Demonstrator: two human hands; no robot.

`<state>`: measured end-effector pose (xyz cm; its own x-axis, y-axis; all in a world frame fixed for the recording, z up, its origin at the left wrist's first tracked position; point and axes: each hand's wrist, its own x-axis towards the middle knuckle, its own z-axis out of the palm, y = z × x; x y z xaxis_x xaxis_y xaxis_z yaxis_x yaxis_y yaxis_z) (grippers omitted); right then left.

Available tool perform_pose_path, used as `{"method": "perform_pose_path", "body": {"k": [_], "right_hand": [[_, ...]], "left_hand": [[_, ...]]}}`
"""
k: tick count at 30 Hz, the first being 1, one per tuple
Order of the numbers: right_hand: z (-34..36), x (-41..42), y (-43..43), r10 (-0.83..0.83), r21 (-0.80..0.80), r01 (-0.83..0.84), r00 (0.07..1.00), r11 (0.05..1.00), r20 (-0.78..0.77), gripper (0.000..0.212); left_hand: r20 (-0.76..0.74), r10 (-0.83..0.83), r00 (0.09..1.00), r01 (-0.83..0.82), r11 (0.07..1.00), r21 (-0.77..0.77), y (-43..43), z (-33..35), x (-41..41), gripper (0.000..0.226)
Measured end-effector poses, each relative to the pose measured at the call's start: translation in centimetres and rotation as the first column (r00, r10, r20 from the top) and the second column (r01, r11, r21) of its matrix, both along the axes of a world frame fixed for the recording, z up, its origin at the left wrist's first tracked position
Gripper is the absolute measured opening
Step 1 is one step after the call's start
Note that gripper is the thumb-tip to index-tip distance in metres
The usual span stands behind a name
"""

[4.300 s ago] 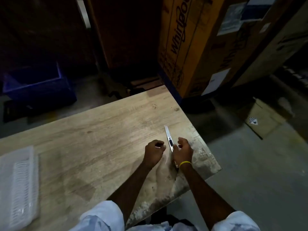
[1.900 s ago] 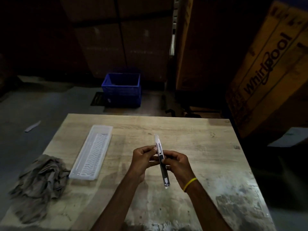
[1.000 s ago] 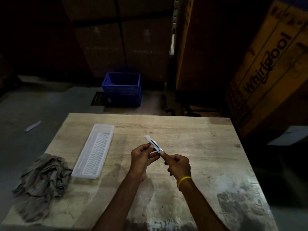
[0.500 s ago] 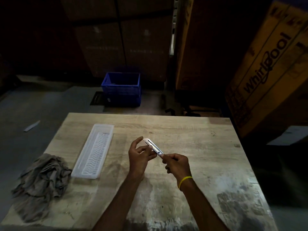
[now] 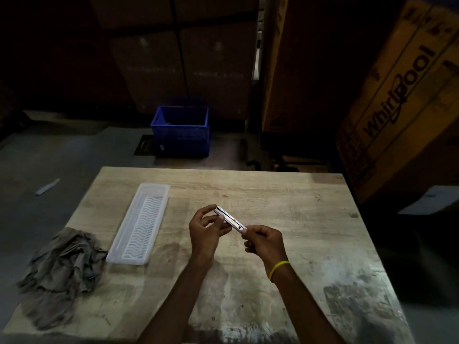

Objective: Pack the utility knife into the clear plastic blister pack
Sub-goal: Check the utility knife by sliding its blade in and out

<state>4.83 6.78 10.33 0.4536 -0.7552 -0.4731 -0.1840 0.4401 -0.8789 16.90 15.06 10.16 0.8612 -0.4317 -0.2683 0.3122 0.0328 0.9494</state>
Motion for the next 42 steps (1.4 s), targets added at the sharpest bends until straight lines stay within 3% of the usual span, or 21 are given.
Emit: {"method": "perform_pose_path", "body": {"k": [22,33,42], "right_hand": [[-0.2,-0.3,-0.5,0.018,0.068,-0.026,0.994,0.997,0.111,0.013],[-0.8,-1.9,-1.9,-0.176,0.180,0.143,0.967,0.973,0.184,0.016],[-1.9,-2.1,-1.7,-0.199,0.104,0.185,0.968,0.977,0.151,0.028]], "left_hand": [[0.001,0.012,1.000,-0.012,1.000,-0.007,0.2,-0.2,0.1,0.031],[-0.070,-0.134,0.988,0.134,0.991,-0.010,2.1,-1.0,0.7,0.036],[-0.062,-0.196,0.979,0.198,0.980,0.028,4.0,-2.4,0.8,0.035]]}}
